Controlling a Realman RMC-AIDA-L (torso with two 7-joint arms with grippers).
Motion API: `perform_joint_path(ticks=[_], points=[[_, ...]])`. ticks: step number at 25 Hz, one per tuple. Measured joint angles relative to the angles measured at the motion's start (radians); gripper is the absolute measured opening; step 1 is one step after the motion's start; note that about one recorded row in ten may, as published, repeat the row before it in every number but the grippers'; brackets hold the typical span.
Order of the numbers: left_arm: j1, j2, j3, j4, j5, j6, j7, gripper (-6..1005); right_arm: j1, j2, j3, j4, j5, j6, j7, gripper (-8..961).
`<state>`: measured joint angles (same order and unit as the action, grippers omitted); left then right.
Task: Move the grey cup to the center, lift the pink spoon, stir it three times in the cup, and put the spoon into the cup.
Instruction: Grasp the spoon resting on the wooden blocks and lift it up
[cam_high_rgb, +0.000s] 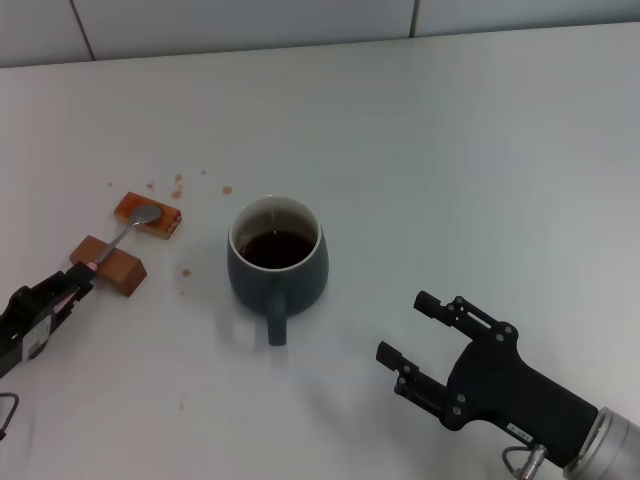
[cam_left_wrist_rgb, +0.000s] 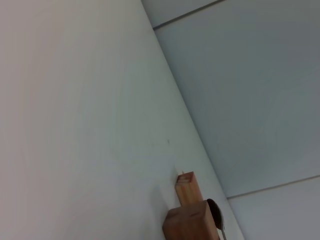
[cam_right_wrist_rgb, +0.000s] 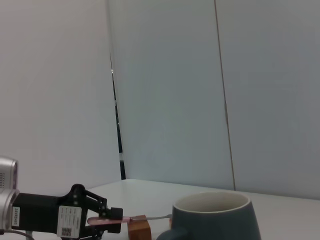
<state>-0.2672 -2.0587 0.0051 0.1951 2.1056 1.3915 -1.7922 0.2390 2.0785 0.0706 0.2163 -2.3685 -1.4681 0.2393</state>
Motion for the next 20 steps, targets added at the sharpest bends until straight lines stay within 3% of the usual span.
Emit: perform_joint_path(ticks=[6, 13, 20], points=[[-0.005, 0.000, 0.008, 0.000, 0.001, -0.008, 0.007, 292, 0.001, 0.000, 0.001, 0.000, 0.000, 0.000, 0.000, 708], [-0.009, 0.000, 0.012, 0.000, 0.001, -0.003, 0.037, 158, -0.001, 0.000, 0.002, 0.000, 0.000, 0.000, 0.000, 708], [-0.004, -0.001, 0.012, 0.000, -0.001, -0.003, 0.037, 138, -0.001, 0.000, 0.004, 0.000, 0.000, 0.000, 0.000, 708]])
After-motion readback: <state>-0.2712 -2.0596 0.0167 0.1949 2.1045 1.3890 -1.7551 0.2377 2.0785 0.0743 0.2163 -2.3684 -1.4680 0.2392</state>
